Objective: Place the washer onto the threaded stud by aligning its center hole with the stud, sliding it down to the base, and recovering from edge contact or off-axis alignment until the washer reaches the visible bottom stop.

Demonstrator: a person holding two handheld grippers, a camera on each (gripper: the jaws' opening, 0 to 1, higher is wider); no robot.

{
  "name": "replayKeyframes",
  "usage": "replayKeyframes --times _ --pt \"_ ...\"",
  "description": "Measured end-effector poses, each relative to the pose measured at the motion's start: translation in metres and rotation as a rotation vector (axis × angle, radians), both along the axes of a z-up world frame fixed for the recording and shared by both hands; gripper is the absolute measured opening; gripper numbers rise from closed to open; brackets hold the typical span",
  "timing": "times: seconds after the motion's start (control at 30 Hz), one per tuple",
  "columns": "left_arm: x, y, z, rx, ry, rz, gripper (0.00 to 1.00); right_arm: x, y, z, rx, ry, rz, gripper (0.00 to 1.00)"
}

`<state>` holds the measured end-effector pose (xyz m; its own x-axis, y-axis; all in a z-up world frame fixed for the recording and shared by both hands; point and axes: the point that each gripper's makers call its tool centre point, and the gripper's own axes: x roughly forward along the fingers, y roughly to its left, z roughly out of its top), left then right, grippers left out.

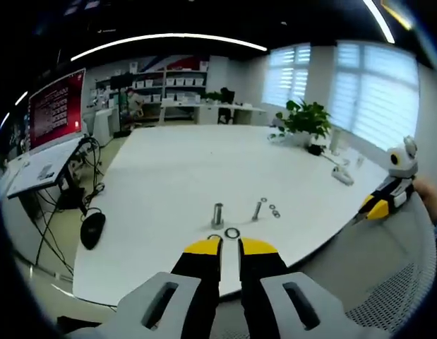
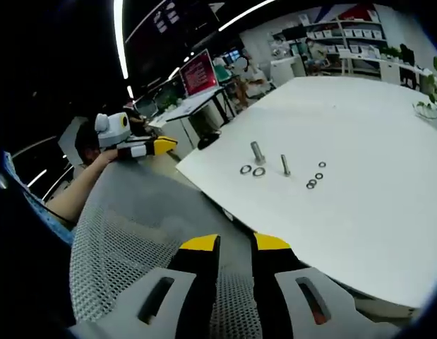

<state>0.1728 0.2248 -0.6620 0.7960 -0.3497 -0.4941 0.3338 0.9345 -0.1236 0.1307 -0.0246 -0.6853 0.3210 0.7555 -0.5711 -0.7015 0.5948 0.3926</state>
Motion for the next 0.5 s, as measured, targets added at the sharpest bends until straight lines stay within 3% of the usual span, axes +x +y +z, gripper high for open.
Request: replayKeyframes --times 0.33,0.5 --pt "0.0003 0.0004 -0.001 -0.003 0.008 0.002 0.06 -0.0003 0.0011 0.0004 0.003 0.003 0.004 0.2" --pt "0.0014 0.004 0.0044 -0.023 -0.024 0.031 0.07 -0.0033 0.0027 -0.0003 -0.001 0.007 0.023 0.19"
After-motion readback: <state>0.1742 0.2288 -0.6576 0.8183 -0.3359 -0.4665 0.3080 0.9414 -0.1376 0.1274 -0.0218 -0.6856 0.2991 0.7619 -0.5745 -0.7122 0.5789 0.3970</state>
